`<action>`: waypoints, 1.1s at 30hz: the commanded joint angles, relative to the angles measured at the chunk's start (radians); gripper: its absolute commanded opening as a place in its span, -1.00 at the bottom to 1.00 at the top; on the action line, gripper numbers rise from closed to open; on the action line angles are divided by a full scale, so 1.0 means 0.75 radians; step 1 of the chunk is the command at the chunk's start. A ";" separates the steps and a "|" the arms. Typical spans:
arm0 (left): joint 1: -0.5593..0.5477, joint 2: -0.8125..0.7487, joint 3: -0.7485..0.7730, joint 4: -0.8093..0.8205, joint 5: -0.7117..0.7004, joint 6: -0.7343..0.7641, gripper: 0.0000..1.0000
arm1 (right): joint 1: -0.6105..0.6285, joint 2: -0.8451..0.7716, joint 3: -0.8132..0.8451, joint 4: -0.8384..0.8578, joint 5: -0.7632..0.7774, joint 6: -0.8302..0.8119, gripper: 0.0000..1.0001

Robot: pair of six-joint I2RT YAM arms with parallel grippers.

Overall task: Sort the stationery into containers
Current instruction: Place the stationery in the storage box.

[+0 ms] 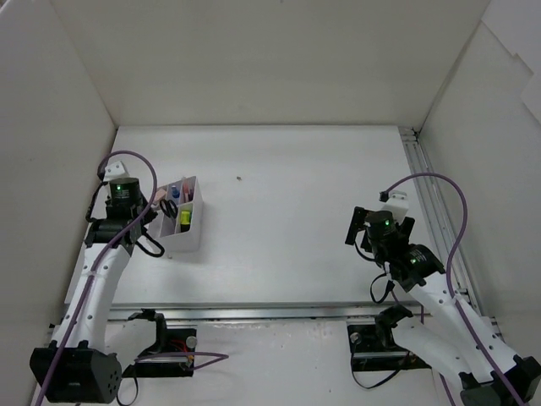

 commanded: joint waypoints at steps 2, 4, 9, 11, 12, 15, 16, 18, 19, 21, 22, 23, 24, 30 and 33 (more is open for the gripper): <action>0.100 0.042 -0.033 0.091 0.172 0.021 -1.00 | -0.027 0.025 0.060 0.026 0.027 -0.019 0.96; 0.112 0.085 -0.054 0.128 0.187 0.048 -1.00 | -0.031 0.023 0.056 0.026 0.015 -0.017 0.96; 0.139 0.198 -0.042 0.155 0.164 0.071 -0.98 | -0.041 0.015 0.052 0.024 0.003 -0.013 0.96; 0.157 0.255 -0.037 0.145 0.148 0.063 -0.99 | -0.043 0.011 0.052 0.024 -0.005 -0.011 0.96; 0.180 0.269 -0.027 0.139 0.152 0.059 -0.99 | -0.043 0.013 0.052 0.024 -0.010 -0.009 0.96; 0.192 0.312 -0.033 0.161 0.176 0.071 -0.92 | -0.045 0.007 0.052 0.024 -0.026 -0.003 0.96; 0.192 0.321 -0.031 0.165 0.187 0.079 -0.85 | -0.047 0.007 0.052 0.024 -0.030 -0.003 0.96; 0.192 0.327 -0.039 0.192 0.217 0.099 -0.77 | -0.049 0.005 0.048 0.026 -0.030 0.001 0.96; 0.192 0.333 -0.037 0.194 0.229 0.108 -0.75 | -0.049 0.003 0.052 0.024 -0.030 0.001 0.96; 0.192 0.337 -0.039 0.198 0.250 0.128 -0.71 | -0.047 0.007 0.052 0.024 -0.030 0.005 0.96; 0.192 0.337 -0.041 0.202 0.264 0.136 -0.63 | -0.049 0.007 0.052 0.024 -0.030 0.007 0.96; 0.192 0.333 -0.043 0.202 0.274 0.146 -0.55 | -0.047 0.005 0.056 0.024 -0.030 0.007 0.96; 0.192 0.325 -0.050 0.202 0.285 0.151 -0.51 | -0.047 0.007 0.058 0.024 -0.030 0.007 0.96; 0.192 0.288 -0.037 0.147 0.277 0.134 0.14 | -0.045 0.003 0.064 0.024 -0.034 0.013 0.96; 0.192 0.190 -0.017 0.128 0.281 0.124 0.48 | -0.049 -0.008 0.062 0.024 -0.044 0.013 0.96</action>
